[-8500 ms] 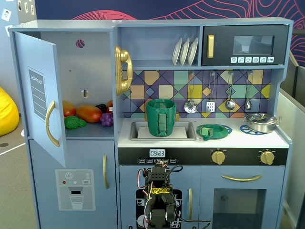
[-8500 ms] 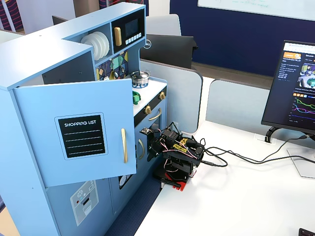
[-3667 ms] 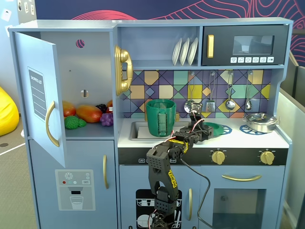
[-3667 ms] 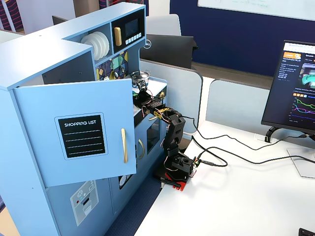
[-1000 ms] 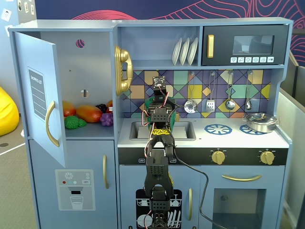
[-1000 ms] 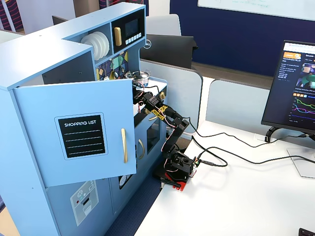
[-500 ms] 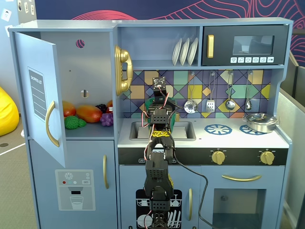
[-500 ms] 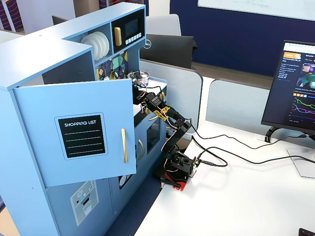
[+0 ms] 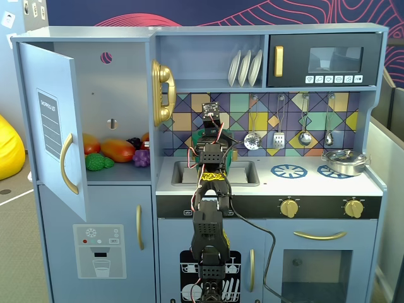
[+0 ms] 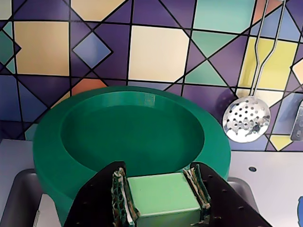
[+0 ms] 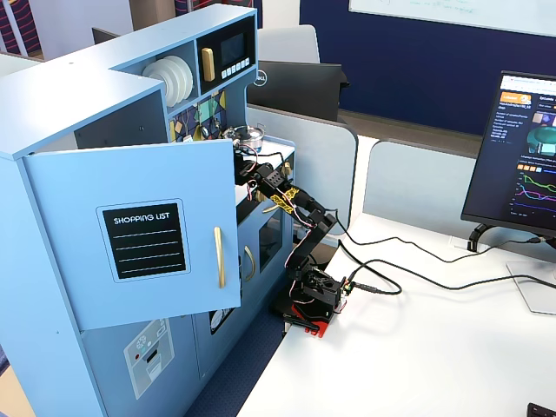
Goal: Pick up the lid from the counter and put it on the green recipient
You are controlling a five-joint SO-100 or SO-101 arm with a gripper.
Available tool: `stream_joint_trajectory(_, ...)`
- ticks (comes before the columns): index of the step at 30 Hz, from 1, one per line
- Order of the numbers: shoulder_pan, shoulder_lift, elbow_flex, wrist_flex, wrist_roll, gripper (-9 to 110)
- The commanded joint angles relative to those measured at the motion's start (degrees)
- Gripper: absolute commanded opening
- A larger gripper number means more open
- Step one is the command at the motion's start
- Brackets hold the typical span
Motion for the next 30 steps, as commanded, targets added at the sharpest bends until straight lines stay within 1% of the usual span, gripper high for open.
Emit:
stream_joint_trajectory(1,1.1,-0.9,-4.0,-1.5,-0.6,0)
stream_joint_trajectory(8,0.9,-2.7,-7.0,-1.5,-0.8,0)
stream_joint_trajectory(17,0.5,-1.7,-6.3,-1.0,-1.1,0)
stream_joint_trajectory(18,0.5,-1.4,-6.2,-1.0,-0.9,3)
stream_joint_trajectory(20,0.7,-1.0,-6.2,-0.8,-0.1,13)
stream_joint_trajectory(24,1.4,0.2,-6.2,-0.5,0.1,30)
stream_joint_trajectory(27,1.6,1.0,-6.2,-0.7,-0.3,34)
stream_joint_trajectory(30,2.1,2.0,-6.2,-0.9,-0.5,35)
